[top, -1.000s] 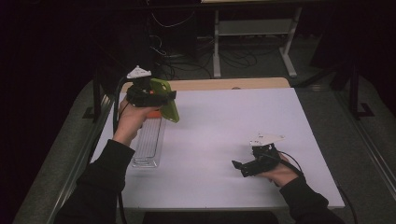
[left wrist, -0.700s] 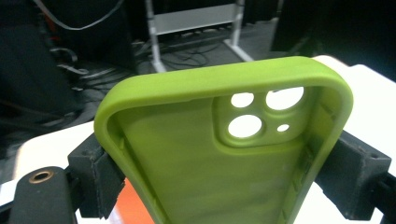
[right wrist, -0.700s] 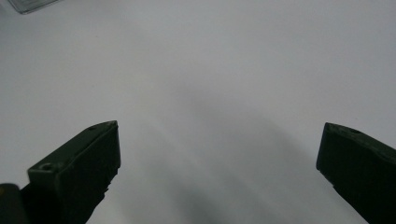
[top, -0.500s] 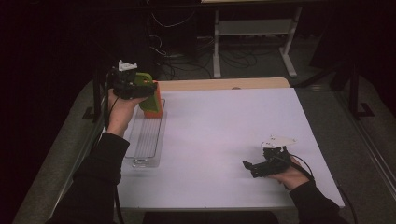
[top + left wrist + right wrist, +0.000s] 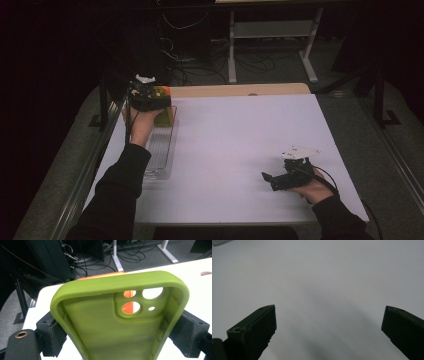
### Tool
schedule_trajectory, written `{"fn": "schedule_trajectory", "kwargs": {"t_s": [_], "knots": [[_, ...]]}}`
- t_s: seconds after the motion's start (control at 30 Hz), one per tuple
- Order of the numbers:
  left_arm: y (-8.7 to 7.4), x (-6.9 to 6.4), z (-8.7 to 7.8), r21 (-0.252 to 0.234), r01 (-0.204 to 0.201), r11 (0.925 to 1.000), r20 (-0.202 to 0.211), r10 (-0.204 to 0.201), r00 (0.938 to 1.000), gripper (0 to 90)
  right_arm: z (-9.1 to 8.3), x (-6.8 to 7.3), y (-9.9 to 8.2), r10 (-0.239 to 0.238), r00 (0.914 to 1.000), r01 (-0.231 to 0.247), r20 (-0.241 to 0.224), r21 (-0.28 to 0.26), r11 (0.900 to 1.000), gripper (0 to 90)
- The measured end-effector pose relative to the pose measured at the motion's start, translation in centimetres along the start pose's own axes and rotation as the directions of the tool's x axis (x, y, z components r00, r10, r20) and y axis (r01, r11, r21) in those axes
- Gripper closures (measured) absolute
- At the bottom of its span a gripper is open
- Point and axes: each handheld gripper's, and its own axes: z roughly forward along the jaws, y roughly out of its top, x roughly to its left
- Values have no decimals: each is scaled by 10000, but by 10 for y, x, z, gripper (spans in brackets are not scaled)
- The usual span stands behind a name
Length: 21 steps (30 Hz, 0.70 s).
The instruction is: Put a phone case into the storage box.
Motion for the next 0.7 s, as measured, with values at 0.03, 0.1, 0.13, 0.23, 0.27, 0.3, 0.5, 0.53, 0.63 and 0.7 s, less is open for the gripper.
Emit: {"fn": "schedule_trajectory", "kwargs": {"t_s": [0.03,0.1,0.13,0.23,0.27,0.3,0.5,0.53,0.63,0.7], "knots": [[-1,-1,2,22,22,10000,-67,-21,10000,131,0,0,0,-2,10000,2,-4,8,10000,0],[-4,0,7,-6,33,10000,-207,-33,9998,131,0,1,0,-15,10000,15,-10,8,10000,0],[-6,0,11,26,160,9999,-255,-159,9995,130,0,1,0,-6,10000,6,-15,17,10000,0],[-10,1,17,96,196,9998,-315,-193,9993,129,0,1,0,-19,10000,19,-21,26,10000,0],[-11,1,20,135,192,9997,-367,-187,9992,129,0,1,0,-21,10000,21,-24,24,10000,0],[-12,1,21,187,178,9997,-369,-171,9992,129,0,1,0,-25,10000,25,-22,21,10000,0],[-18,3,30,286,427,9987,-319,-418,9986,125,0,1,-1,-11,10000,11,-55,32,10000,0],[-20,3,31,161,422,9990,-370,-415,9985,123,0,1,-1,-30,10000,30,-45,25,10000,0],[-21,3,32,150,299,9994,-481,-291,9984,113,0,0,-1,-110,9999,110,-13,55,9999,0],[-21,5,33,272,360,9990,-231,-354,9991,55,0,0,-1,-119,9999,119,-12,50,9999,0]]}}
